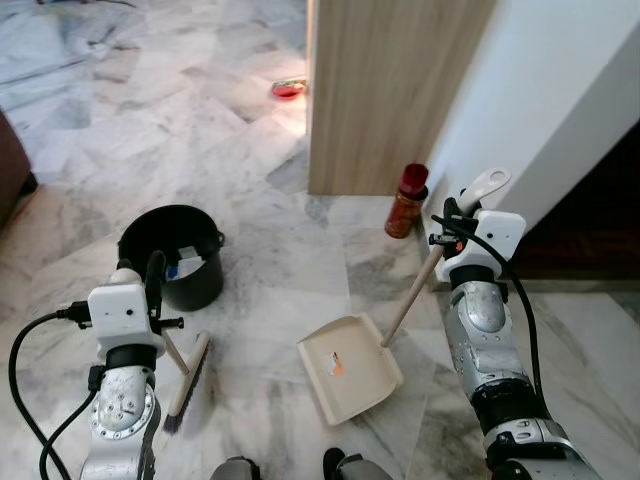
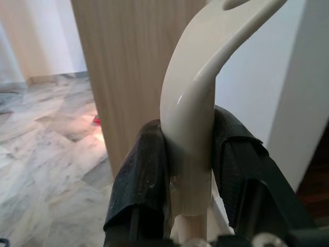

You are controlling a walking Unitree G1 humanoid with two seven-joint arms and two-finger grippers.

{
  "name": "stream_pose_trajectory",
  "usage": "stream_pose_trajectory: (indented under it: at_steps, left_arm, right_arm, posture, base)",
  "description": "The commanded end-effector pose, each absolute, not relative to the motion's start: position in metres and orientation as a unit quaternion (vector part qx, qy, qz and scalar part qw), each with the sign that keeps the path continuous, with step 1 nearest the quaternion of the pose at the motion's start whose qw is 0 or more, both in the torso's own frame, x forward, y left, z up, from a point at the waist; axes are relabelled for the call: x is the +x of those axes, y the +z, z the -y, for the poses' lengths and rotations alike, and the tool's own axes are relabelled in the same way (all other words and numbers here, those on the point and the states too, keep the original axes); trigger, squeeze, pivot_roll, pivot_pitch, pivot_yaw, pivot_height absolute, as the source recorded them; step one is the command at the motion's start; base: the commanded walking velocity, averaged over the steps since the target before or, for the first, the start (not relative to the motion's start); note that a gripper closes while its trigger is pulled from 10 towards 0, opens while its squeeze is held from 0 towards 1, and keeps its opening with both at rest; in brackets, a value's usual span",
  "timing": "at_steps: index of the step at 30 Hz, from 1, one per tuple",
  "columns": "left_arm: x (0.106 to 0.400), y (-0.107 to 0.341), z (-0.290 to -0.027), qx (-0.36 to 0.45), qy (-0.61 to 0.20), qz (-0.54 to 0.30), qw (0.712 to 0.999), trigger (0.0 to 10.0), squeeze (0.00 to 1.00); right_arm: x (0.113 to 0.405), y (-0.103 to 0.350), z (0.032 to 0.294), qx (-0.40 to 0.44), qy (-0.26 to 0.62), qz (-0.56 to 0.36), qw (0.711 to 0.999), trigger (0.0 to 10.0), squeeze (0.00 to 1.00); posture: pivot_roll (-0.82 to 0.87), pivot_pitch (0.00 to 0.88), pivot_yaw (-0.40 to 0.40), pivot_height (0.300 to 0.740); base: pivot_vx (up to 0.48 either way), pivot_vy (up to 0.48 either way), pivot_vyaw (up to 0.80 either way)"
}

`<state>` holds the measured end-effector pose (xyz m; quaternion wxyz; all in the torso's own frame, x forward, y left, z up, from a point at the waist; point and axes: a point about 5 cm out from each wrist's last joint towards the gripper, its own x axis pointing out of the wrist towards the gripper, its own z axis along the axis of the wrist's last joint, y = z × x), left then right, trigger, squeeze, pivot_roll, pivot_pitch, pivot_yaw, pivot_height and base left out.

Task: Sweep floor

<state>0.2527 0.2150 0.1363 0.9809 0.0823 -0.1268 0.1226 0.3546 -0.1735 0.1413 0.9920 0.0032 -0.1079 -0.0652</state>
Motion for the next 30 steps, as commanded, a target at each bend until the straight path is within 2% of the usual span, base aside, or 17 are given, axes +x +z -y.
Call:
stream_pose_trajectory:
  at_steps: [1,4,10,20,25,30]
  left_arm:
    - [0.253,0.139,-0.217,0.093,0.123,0.137,0.978,10.0,0.00]
    - [0.254,0.138,-0.217,0.101,0.120,0.133,0.979,10.0,0.00]
    - [0.261,0.139,-0.215,0.095,0.114,0.139,0.979,10.0,0.00]
    - [0.262,0.138,-0.218,0.101,0.128,0.140,0.977,10.0,0.00]
    - [0.262,0.140,-0.219,0.099,0.133,0.144,0.976,10.0,0.00]
    - [0.263,0.140,-0.219,0.096,0.132,0.145,0.976,10.0,0.00]
  right_arm:
    - [0.355,0.148,0.174,0.006,-0.068,0.124,0.990,10.0,0.00]
    - [0.354,0.148,0.175,0.009,-0.072,0.125,0.989,10.0,0.00]
    - [0.354,0.147,0.177,0.008,-0.074,0.124,0.989,10.0,0.00]
    - [0.361,0.154,0.179,0.005,-0.073,0.125,0.989,10.0,0.00]
    - [0.362,0.154,0.177,0.006,-0.070,0.122,0.990,10.0,0.00]
    - [0.362,0.153,0.176,0.008,-0.069,0.122,0.990,10.0,0.00]
  posture:
    - [0.02,0.152,-0.021,0.740]
    - [0.01,0.150,-0.017,0.740]
    - [0.00,0.121,-0.017,0.740]
    - [0.02,0.157,-0.039,0.740]
    - [0.03,0.170,-0.044,0.740]
    - [0.02,0.175,-0.040,0.740]
  base:
    - [0.000,0.000,-0.80]
    - [0.000,0.000,-0.80]
    - [0.000,-0.293,-0.80]
    - [0.000,0.000,-0.80]
    - [0.000,-0.368,-0.80]
    - [0.000,0.000,-0.80]
